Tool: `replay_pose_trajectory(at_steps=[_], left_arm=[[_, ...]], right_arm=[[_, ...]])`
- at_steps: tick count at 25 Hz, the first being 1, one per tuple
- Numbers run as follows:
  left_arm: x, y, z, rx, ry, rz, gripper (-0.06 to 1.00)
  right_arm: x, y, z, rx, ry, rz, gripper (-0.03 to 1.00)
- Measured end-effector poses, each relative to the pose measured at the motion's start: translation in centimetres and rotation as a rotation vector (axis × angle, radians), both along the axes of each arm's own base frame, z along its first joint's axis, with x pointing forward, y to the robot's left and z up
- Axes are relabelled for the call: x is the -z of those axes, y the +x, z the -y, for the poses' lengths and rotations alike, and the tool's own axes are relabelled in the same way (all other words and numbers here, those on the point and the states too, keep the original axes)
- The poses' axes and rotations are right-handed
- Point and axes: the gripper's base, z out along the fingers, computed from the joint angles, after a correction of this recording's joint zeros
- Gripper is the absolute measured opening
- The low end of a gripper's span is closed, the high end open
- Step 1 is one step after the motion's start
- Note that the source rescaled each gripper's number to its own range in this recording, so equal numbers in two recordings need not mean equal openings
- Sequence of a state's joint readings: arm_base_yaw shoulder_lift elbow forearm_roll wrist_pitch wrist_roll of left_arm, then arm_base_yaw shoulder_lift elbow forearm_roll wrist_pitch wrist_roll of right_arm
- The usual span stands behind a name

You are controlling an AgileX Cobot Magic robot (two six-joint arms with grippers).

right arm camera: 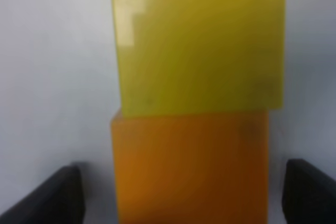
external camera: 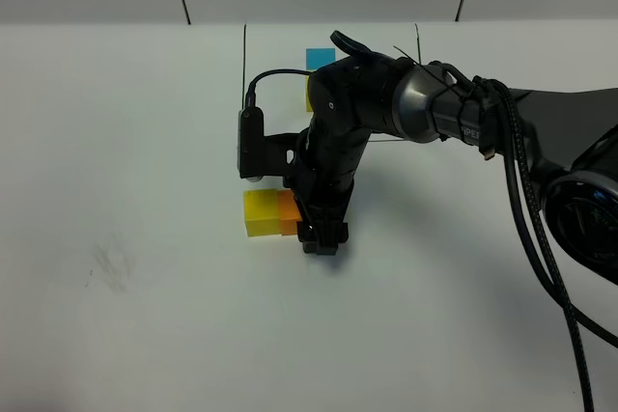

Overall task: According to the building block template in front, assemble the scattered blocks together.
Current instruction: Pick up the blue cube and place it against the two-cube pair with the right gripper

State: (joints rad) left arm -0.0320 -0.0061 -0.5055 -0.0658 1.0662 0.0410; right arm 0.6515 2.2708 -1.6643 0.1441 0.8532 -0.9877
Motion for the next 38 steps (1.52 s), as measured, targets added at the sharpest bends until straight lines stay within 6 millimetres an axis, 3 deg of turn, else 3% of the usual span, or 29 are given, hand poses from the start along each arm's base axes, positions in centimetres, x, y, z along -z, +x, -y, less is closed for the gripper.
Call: replay_pose_trajectory(at_steps=[10,13,16,20,22,28,38], left_arm=[[0.0,0.0,0.0,0.000,0.000,0.000,0.00],[0.0,0.0,0.0,0.000,0.000,0.000,0.00],[0.0,0.0,0.0,0.000,0.000,0.000,0.00],[0.0,0.0,0.0,0.000,0.000,0.000,0.00],[0.0,0.0,0.0,0.000,0.000,0.000,0.00],[0.0,0.0,0.0,0.000,0.000,0.000,0.00],[0.0,0.0,0.0,0.000,0.000,0.000,0.00]], right_arm=[[-6.7,-0.1,1.5,0.039,-0.036,0.141,0.86],[-8.7,-0.3,2.2,0.066,-0.056,0.186,0.79],[-10.1,-0.5,2.8,0.106,-0.085,0.208,0.59],[-10.9,-0.7,3.6,0.172,-0.122,0.205,0.13],[-10.9,-0.6,3.9,0.211,-0.129,0.199,0.05],[-10.8,0.5,6.1,0.386,-0.122,0.149,0.01],[-11.3,1.8,11.9,0.601,-0.153,0.062,0.01]])
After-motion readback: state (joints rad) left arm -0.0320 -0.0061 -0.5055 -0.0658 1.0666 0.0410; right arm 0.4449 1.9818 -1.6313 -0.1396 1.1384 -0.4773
